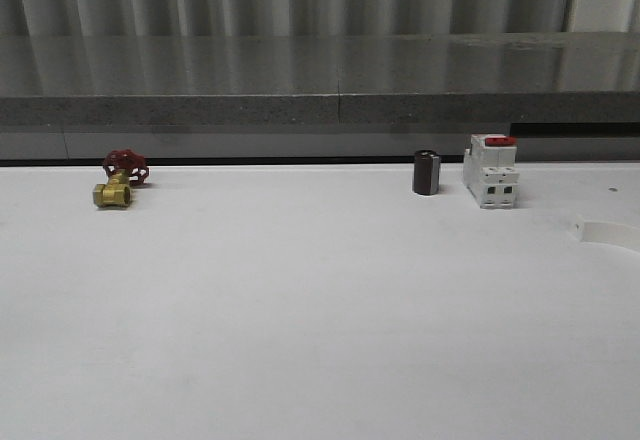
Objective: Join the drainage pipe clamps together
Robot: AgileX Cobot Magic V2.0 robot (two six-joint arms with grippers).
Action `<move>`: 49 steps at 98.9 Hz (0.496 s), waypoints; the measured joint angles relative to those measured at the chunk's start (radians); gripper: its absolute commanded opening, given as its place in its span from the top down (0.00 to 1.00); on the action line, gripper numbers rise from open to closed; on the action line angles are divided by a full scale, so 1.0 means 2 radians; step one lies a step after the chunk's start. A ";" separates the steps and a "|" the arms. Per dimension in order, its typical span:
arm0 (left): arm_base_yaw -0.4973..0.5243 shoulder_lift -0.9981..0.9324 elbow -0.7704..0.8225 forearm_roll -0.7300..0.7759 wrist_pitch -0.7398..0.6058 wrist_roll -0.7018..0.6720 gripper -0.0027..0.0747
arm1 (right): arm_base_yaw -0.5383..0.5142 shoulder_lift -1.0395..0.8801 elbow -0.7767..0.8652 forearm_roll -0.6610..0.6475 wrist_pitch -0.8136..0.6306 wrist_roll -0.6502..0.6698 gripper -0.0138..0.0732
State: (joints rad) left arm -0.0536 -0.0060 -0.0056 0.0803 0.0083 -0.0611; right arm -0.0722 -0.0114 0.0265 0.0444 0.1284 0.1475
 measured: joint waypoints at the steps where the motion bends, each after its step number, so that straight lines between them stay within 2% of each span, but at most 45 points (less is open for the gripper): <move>1: 0.000 0.000 0.000 0.000 0.000 0.000 0.99 | 0.000 0.000 0.000 0.000 0.000 0.000 0.98; 41: 0.000 0.000 0.000 0.000 -0.004 0.000 0.99 | 0.000 0.000 0.000 0.000 0.000 0.000 0.98; 49: 0.000 0.000 -0.008 -0.013 0.024 0.000 0.99 | 0.000 0.000 0.000 0.000 0.000 0.000 0.98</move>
State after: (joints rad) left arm -0.0536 -0.0060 -0.0207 0.0542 0.0556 -0.0611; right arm -0.0722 -0.0114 0.0265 0.0444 0.1284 0.1475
